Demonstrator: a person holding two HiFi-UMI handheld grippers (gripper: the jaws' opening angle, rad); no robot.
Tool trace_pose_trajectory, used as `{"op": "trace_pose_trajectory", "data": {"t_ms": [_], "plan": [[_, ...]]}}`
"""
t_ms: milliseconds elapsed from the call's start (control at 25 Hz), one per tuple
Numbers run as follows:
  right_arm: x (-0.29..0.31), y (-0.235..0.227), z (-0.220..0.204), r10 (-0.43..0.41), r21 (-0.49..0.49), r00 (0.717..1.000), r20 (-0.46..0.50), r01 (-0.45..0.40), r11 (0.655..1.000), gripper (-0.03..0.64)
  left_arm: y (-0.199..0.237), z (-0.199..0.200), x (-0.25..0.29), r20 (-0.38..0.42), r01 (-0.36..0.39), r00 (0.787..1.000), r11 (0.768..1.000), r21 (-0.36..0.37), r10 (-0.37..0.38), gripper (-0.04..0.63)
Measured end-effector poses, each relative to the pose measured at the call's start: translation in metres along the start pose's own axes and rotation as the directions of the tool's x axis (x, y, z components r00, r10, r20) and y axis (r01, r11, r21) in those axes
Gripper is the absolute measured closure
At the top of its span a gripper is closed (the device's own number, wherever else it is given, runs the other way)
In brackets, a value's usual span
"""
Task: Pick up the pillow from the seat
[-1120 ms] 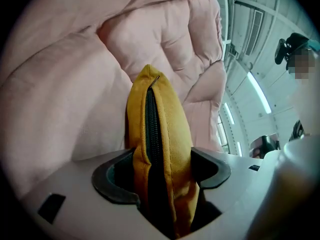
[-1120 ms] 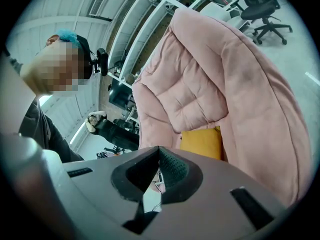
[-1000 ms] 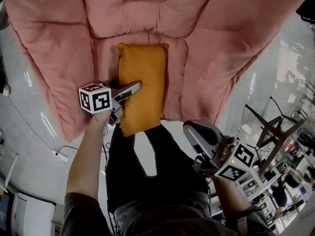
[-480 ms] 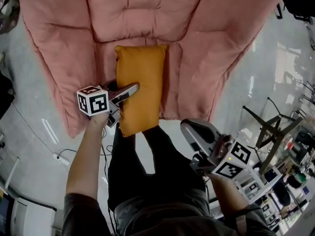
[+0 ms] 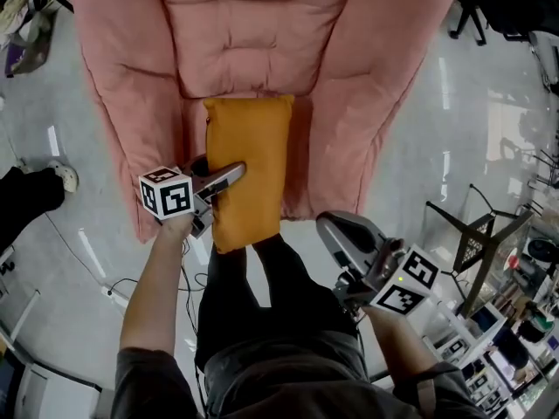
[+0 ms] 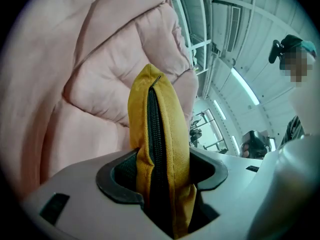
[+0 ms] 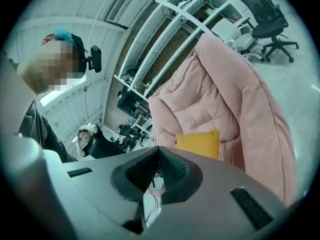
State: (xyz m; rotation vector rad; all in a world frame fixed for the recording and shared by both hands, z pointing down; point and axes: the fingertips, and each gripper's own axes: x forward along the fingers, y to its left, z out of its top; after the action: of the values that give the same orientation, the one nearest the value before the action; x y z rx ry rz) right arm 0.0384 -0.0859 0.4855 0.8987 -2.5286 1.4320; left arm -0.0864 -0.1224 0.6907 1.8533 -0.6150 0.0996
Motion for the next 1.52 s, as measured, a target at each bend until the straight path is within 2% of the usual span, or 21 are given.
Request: {"op": "trace_pose_trajectory", "data": {"t_ms": [400,760,1040,1520], "plan": [[-0.04,0.048,0.056,0.033,-0.078,0.995,0.096,-0.026,0.997,0.604,-0.1,0.051,-0.031,0.088,0.04,0.995,0.995,0.096,-0.049,0.314],[-0.066,0.092,0.095,0.064,-0.147,0.985,0.163,-0.04,0.988,0.604,-0.185,0.09,-0.064,0.136,0.069,0.986,0.978,0.198,-0.097,0.315],[-0.087,0.13,0.134,0.1,-0.206,0.969,0.225,-0.053,0.977,0.604,-0.27,0.128,-0.091,0.173,0.11,0.97,0.947,0.301,-0.168,0.316],[-0.109,0.201,0.188,0.187,-0.337,0.932,0.309,-0.077,0.938,0.604,-0.38,0.181,-0.144,0.221,0.121,0.941,0.867,0.483,-0.255,0.318]]}}
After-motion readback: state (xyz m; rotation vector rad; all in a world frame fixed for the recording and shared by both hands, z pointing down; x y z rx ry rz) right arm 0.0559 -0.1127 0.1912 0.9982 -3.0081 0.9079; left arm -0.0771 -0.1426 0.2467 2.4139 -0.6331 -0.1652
